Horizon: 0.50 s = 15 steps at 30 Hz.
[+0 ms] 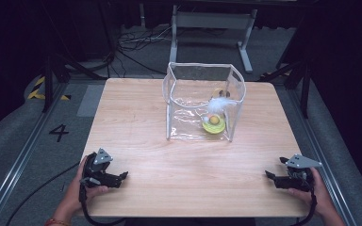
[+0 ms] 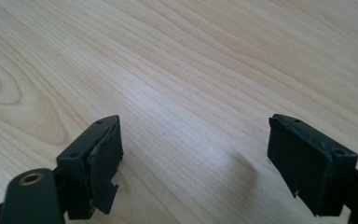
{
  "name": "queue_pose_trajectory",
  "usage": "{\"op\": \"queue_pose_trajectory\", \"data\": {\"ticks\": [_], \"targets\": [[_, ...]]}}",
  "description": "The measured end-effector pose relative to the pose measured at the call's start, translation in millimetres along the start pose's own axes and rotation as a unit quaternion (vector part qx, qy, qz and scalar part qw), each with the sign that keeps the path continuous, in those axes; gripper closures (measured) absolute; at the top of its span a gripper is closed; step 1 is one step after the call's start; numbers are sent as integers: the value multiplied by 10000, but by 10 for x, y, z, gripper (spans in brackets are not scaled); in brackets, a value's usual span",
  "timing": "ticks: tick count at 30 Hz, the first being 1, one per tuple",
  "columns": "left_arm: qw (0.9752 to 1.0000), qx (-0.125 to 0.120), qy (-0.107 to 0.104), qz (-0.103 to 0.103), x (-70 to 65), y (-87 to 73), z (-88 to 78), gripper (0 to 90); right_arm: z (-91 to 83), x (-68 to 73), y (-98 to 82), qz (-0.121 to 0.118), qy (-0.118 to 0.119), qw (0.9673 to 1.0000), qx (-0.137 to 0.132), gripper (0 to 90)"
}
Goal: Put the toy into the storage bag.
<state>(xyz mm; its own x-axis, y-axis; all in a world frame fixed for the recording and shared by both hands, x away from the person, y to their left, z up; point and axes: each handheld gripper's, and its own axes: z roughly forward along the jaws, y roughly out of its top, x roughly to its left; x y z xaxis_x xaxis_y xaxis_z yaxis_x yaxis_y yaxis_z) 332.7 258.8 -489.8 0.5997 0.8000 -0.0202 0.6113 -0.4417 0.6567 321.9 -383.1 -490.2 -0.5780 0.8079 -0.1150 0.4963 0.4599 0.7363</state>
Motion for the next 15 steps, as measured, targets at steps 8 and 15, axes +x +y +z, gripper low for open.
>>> {"op": "queue_pose_trajectory", "data": {"ticks": [8,15], "targets": [[10000,11,16,-18,-5,3,1,2,-5,-95,-70,683,222,9974,98,154],[10000,6,20,-14,-4,3,2,3,5,-79,-61,762,95,9970,139,119]]}}
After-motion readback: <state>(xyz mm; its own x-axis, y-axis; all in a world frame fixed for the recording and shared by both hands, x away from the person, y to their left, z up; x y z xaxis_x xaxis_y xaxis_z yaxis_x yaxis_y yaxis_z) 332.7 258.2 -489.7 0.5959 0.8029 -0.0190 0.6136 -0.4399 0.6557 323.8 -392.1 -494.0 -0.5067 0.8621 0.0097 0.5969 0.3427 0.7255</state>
